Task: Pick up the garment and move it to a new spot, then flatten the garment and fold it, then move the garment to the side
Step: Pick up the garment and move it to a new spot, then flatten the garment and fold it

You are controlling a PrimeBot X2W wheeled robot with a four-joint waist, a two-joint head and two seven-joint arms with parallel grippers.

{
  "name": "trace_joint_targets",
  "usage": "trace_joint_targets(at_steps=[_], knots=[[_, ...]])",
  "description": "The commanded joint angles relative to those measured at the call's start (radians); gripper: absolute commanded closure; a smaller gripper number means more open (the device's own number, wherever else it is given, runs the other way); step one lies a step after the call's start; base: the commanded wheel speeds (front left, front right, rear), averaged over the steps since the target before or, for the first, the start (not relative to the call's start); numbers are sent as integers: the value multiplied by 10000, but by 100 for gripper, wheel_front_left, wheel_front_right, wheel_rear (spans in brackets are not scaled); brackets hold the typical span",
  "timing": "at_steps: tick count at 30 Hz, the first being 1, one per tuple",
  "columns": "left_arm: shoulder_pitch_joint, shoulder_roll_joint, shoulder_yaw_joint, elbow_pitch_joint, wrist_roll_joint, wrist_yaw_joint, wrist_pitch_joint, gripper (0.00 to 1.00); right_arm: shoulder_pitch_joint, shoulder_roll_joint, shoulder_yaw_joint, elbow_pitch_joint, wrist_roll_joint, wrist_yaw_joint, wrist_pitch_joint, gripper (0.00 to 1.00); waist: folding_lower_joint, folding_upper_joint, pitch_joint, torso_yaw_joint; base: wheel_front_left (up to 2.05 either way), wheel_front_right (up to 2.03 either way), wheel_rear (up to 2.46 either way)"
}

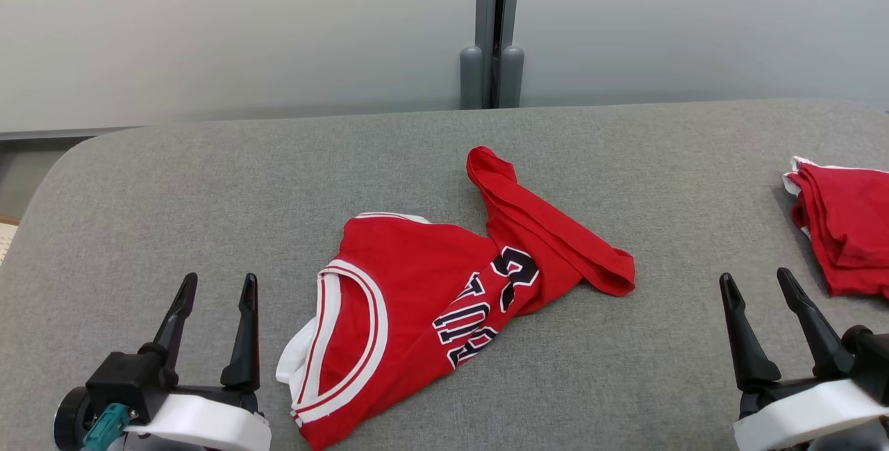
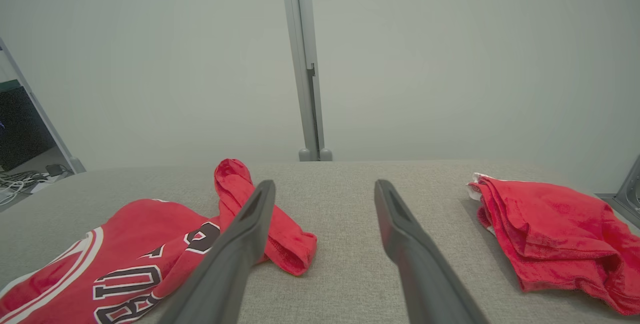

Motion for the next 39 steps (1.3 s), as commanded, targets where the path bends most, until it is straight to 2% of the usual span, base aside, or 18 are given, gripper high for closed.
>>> trace_joint_targets(at_steps=[1,8,27,39], knots=[[131,67,-12,-77,15,64,20,0,128,8,-23,-70,-52,0,62,0,0,-1,-108,-47,0,0,0],[506,155,-201,-362,53,176,298,0,492,92,-58,-254,-152,0,313,0,0,-1,-431,-72,0,0,0],[391,145,-366,-658,61,360,459,0,500,184,-74,-458,-200,0,479,0,0,-1,-393,11,0,0,0],[285,96,-568,-658,40,313,528,0,394,178,-111,-522,-184,0,499,0,0,-1,-234,163,0,0,0]])
